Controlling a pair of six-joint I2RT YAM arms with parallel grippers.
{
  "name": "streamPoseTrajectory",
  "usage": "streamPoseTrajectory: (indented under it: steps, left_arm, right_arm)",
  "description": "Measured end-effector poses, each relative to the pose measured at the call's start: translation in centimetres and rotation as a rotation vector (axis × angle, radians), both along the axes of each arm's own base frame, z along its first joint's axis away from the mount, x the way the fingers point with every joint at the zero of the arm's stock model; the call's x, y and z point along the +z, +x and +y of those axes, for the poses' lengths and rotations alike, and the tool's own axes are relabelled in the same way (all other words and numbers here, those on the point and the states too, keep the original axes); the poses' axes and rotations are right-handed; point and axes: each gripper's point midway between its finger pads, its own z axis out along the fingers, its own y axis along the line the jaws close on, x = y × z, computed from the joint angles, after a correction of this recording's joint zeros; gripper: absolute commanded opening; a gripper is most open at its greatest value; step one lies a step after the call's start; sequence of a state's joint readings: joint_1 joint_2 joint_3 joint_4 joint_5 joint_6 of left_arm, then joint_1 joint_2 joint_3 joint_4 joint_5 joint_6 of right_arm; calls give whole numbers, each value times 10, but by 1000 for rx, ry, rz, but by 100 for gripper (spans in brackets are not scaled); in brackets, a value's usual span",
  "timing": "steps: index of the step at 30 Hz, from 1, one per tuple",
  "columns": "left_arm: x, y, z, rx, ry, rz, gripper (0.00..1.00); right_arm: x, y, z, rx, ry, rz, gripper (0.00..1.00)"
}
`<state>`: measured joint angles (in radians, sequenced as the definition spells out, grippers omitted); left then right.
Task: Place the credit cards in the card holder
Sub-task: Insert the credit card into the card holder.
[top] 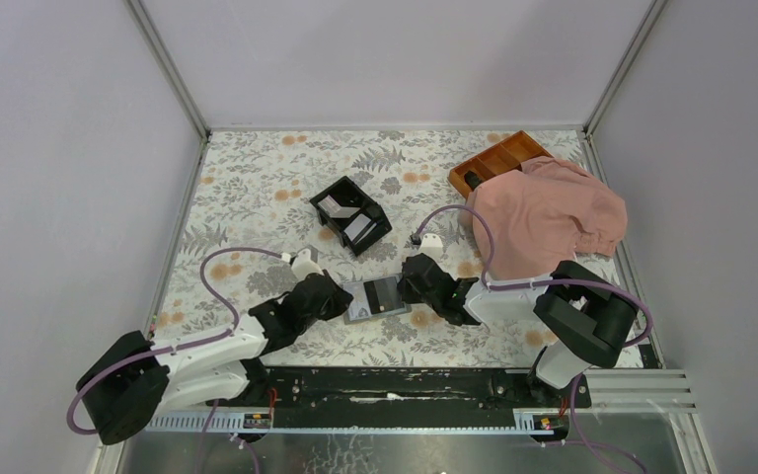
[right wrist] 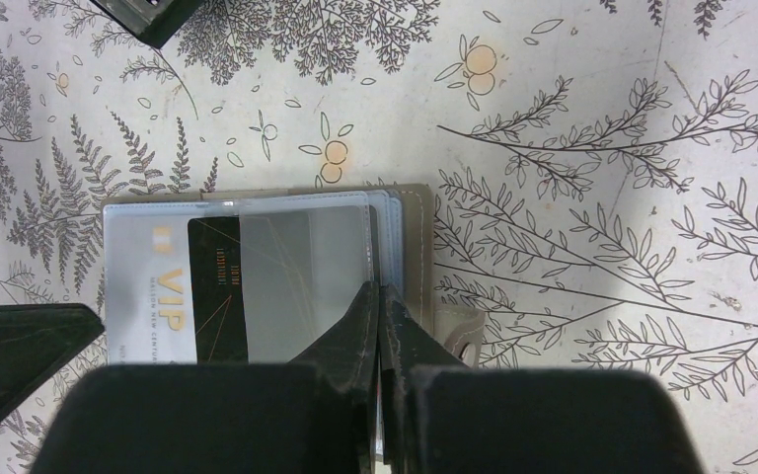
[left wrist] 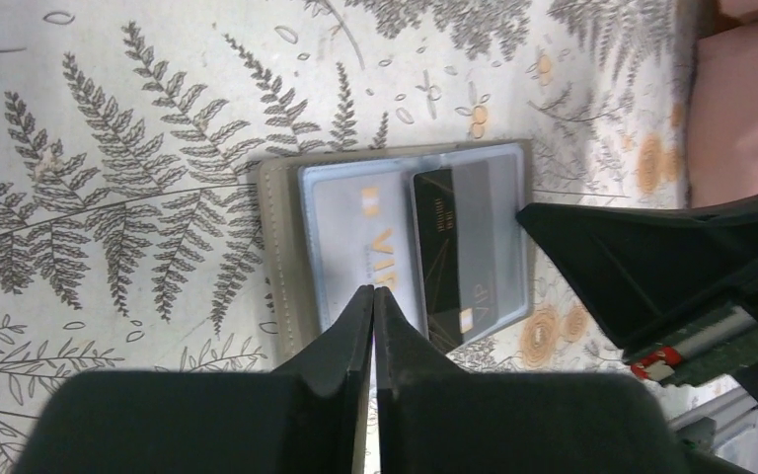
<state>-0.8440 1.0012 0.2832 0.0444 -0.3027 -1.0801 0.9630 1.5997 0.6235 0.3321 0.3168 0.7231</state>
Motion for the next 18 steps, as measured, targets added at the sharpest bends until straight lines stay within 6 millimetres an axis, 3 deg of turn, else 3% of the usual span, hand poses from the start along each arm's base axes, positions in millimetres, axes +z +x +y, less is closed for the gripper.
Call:
streamPoseTrajectory:
  steps: [6,18]
  left_arm:
    - [-19,-5,1,-30,72,45,0]
    - [-22,-5,-19,-86,111,60,0]
  right_arm:
    - [0,0,0,0,1,0,0]
    - [0,0,1,2,3,-1,0]
